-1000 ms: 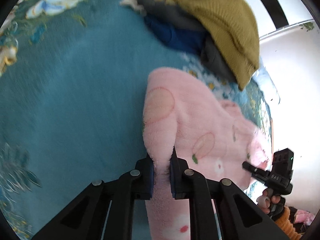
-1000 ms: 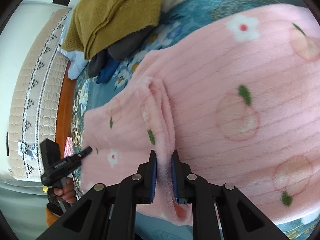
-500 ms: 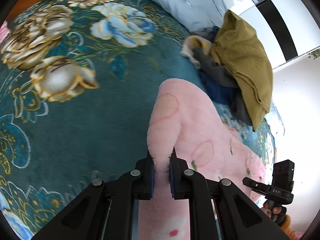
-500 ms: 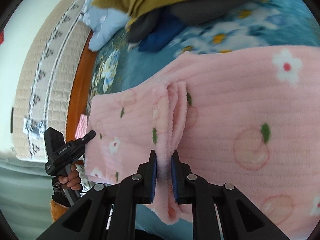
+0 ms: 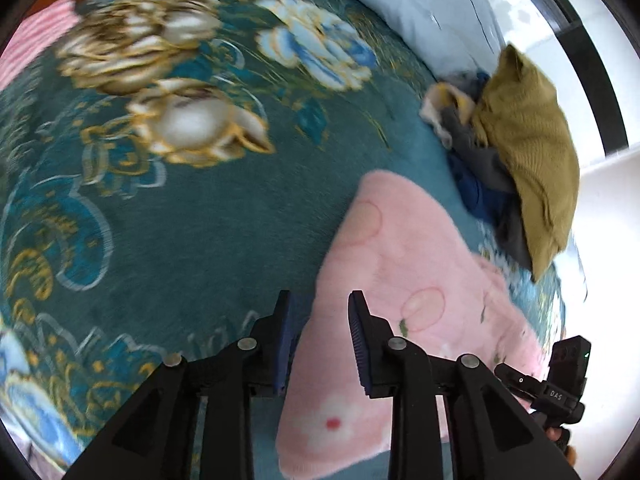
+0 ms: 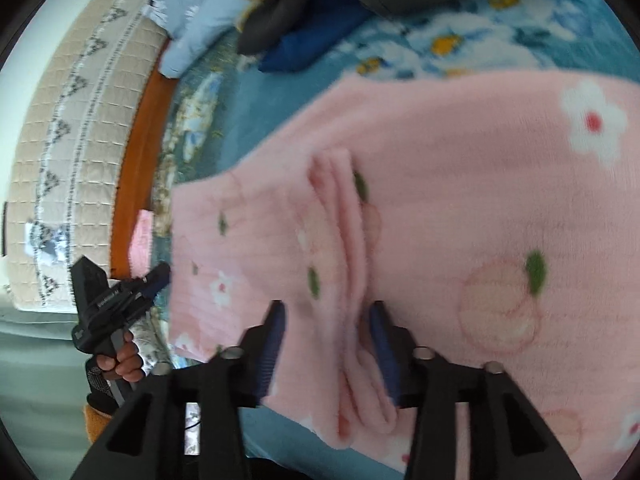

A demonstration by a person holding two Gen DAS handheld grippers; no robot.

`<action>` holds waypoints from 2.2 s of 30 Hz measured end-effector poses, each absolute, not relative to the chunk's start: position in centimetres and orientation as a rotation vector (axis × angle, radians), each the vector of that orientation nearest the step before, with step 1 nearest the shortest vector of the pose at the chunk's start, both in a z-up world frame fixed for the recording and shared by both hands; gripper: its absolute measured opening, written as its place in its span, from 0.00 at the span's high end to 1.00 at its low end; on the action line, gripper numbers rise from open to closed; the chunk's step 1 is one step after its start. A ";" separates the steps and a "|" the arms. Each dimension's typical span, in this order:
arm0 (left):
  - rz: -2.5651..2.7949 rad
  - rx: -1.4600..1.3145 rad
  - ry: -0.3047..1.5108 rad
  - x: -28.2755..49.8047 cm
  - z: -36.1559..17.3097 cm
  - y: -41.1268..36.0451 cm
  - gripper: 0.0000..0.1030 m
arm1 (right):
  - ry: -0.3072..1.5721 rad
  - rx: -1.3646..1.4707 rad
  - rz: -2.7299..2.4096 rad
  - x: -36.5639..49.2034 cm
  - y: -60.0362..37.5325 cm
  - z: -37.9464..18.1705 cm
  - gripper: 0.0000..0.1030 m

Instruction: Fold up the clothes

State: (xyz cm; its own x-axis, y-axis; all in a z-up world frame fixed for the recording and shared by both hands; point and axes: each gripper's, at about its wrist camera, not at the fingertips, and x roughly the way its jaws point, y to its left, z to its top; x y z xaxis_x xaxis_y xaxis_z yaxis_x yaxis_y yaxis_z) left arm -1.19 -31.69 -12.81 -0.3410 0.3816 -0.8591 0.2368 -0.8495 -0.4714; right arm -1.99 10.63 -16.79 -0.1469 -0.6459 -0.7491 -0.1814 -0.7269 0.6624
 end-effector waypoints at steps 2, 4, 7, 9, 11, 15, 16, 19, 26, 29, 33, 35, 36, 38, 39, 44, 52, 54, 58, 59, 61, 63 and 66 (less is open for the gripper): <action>2.305 -1.698 -0.844 -0.4 -12.1 -31.0 0.73 | -0.991 1.773 -1.923 -2.6 10.9 -17.2 0.48; 2.240 -1.642 -0.861 0.4 -11.2 -30.1 0.72 | -1.050 1.754 -1.906 -3.2 11.1 -17.6 0.46; 2.112 -1.675 -0.837 2.1 -11.9 -28.0 0.72 | -1.137 1.724 -1.879 -4.2 11.5 -18.2 0.45; 2.068 -1.761 -0.792 3.0 -13.4 -27.1 0.72 | -1.195 1.704 -1.860 -4.8 11.8 -18.6 0.44; 2.041 -1.846 -0.778 3.8 -15.0 -26.8 0.72 | -1.239 1.691 -1.831 -5.0 11.5 -19.1 0.44; 2.003 -1.905 -0.863 4.9 -16.9 -27.4 0.73 | -1.325 1.660 -1.796 -5.7 11.0 -19.6 0.44; 1.999 -1.899 -0.890 4.9 -16.9 -27.6 0.73 | -1.351 1.648 -1.790 -5.9 10.9 -19.6 0.44; 1.999 -1.899 -0.915 4.9 -17.1 -27.8 0.73 | -1.399 1.604 -1.789 -6.1 10.7 -19.2 0.49; 2.006 -1.912 -0.881 5.0 -17.4 -27.4 0.73 | -1.273 1.492 -1.903 -6.2 11.8 -15.9 0.83; 2.006 -1.917 -0.871 5.0 -17.4 -27.3 0.73 | -1.250 1.563 -1.943 -6.3 12.6 -16.5 0.83; 2.005 -1.924 -0.856 5.1 -17.5 -27.2 0.73 | -1.242 1.659 -1.952 -6.6 12.6 -17.9 0.82; 2.005 -1.927 -0.849 5.1 -17.5 -27.2 0.73 | -1.238 1.687 -1.942 -6.6 12.6 -18.3 0.79; 2.005 -1.929 -0.846 5.0 -17.3 -27.0 0.73 | -1.233 1.693 -1.930 -6.5 12.6 -18.2 0.76; 2.007 -1.933 -0.838 4.8 -17.1 -26.8 0.73 | -1.183 1.724 -1.921 -5.9 12.6 -17.9 0.67; 2.009 -1.936 -0.833 4.8 -17.1 -26.7 0.73 | -1.155 1.736 -1.914 -5.4 12.6 -17.7 0.63; 2.031 -1.946 -0.798 4.8 -16.8 -26.0 0.73 | -0.993 1.785 -1.927 -2.8 12.2 -17.2 0.61; 2.085 -1.950 -0.731 4.8 -16.4 -24.0 0.73 | -0.736 1.846 -1.970 1.4 11.4 -16.4 0.73; 2.104 -1.949 -0.705 4.9 -16.3 -23.6 0.73 | -0.708 1.861 -1.995 1.6 11.3 -16.4 0.76; 2.152 -1.939 -0.671 5.3 -16.1 -22.9 0.73 | -0.685 1.867 -2.019 1.5 11.1 -16.5 0.77; 2.163 -1.937 -0.667 5.4 -16.1 -22.8 0.73 | -0.705 1.864 -2.018 1.6 11.2 -16.4 0.77; 2.196 -1.932 -0.632 5.6 -15.7 -22.4 0.73 | -0.767 1.816 -2.016 1.8 11.3 -15.5 0.74; 2.230 -1.925 -0.570 5.9 -15.2 -21.7 0.73 | -0.814 1.710 -2.017 2.6 11.9 -13.5 0.72; 2.258 -1.919 -0.525 6.3 -14.8 -21.0 0.72 | -0.882 1.575 -2.060 4.2 14.5 -10.2 0.72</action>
State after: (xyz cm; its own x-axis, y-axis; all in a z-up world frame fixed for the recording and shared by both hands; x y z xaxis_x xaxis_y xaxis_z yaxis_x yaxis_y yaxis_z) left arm 6.28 -20.98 -14.81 -0.1815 0.3204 -0.9297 0.1226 -0.9307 -0.3446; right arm 4.23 14.51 -10.18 -0.2851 -0.6505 -0.7040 -0.0608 -0.7207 0.6905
